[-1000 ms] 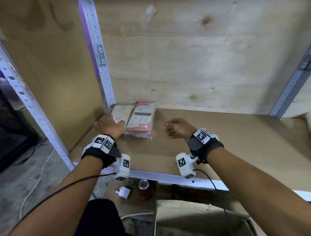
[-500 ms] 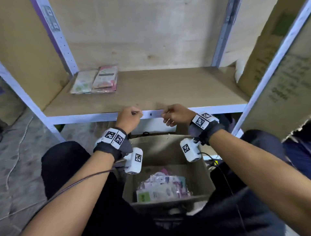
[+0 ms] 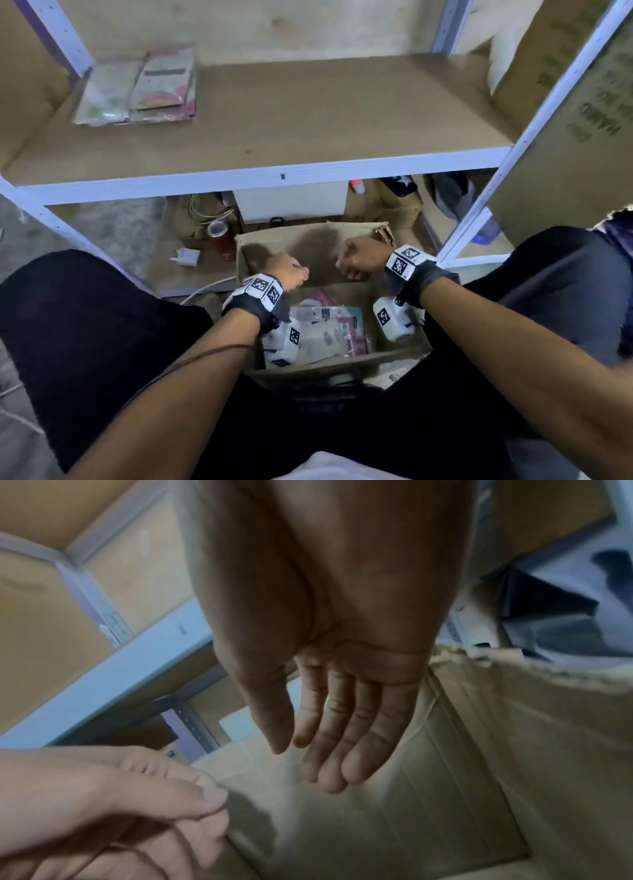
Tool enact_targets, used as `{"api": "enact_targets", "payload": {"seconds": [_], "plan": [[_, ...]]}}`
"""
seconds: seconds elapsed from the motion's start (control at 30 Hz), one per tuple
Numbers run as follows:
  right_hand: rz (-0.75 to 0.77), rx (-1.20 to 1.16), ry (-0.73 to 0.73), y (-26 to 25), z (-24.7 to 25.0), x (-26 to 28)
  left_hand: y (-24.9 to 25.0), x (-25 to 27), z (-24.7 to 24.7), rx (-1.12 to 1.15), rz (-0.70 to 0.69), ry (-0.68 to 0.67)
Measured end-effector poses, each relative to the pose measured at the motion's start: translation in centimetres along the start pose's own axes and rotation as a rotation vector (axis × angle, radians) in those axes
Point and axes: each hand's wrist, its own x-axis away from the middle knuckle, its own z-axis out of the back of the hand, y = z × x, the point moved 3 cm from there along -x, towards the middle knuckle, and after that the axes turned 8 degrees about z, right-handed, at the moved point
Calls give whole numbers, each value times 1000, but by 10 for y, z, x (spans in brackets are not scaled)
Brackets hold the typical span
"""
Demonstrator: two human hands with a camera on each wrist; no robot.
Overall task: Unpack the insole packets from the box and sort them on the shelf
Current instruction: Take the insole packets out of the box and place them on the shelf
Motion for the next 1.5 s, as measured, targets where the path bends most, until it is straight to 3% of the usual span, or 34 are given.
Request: {"api": "enact_targets", "payload": {"seconds": [0.17, 0.37, 0.5, 0.6, 0.77, 1.0, 1.23, 1.5], "plan": [[-93, 49, -131, 28, -34, -40, -8, -22, -3, -211, 62, -27], [-161, 140, -274, 55, -72, -75, -23, -45, -14, -218, 191, -34], [-135, 350, -338, 67, -90, -85, -34, -51, -17, -183, 255, -51], [-112, 420, -389, 81, -107, -86, -41, -56, -20, -172, 257, -28], [-64, 325, -402, 100, -130, -82, -42, -61, -27, -285, 189, -33], [-51, 482, -520, 113, -154, -83, -46, -67, -28, -398, 153, 1], [-10, 566, -492, 112, -169, -89, -48, -69, -29, -371, 149, 17], [7, 663, -587, 112, -185, -85, -53, -68, -29, -305, 176, -23]]}}
